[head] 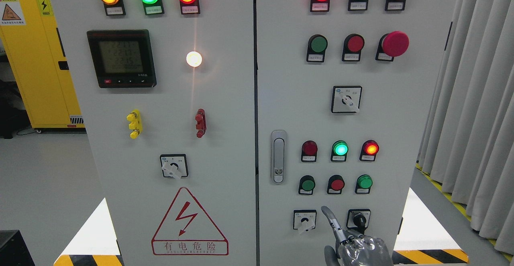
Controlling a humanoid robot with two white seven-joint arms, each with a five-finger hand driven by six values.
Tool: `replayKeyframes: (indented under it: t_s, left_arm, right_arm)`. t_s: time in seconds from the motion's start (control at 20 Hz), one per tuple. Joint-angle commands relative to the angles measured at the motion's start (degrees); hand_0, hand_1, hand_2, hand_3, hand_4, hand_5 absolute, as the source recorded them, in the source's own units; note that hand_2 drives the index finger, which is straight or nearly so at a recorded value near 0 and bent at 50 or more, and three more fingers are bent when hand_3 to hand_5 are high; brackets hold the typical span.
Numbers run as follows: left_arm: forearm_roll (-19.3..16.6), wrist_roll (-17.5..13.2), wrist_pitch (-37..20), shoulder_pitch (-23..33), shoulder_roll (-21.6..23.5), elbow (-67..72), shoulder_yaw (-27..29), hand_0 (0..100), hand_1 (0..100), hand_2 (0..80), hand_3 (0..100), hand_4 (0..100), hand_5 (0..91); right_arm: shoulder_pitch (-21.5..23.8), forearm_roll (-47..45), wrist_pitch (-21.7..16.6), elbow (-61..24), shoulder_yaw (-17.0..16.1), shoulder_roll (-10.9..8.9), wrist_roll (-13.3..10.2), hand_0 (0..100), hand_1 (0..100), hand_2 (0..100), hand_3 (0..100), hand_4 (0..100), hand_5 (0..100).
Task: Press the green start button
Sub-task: 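Raise the right hand toward the green button on the lower row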
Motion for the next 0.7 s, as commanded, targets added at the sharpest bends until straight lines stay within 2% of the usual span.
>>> replayKeyframes:
  t_s: [0.0, 0.3, 0.65]
  left_arm:
    - [0.0, 0.0, 0.0, 0.0, 0.0, 0.0, 0.0, 12, 56, 0.0, 0, 0, 0.0]
    - [0.0, 0.0, 0.0, 0.0, 0.0, 0.0, 0.0, 12, 56, 0.0, 0, 0, 0.0]
    - [-0.1, 0.0, 0.0, 0.0, 0.0, 0.0, 0.0, 12, 56, 0.0, 0, 0, 0.0]
  right_arm:
    - [-3.0, 2.0, 0.9, 2.8, 1.5, 0.10, 0.4, 73, 100, 0, 85, 88, 100]
    - [-3.7, 2.2, 1.5, 3.8, 3.2, 0.10, 0.4, 76, 100, 0, 86, 89, 100]
    - [-4.5, 2.1, 2.2, 5.2, 3.7, 0.10, 0.5, 77, 100, 0, 86, 89, 100]
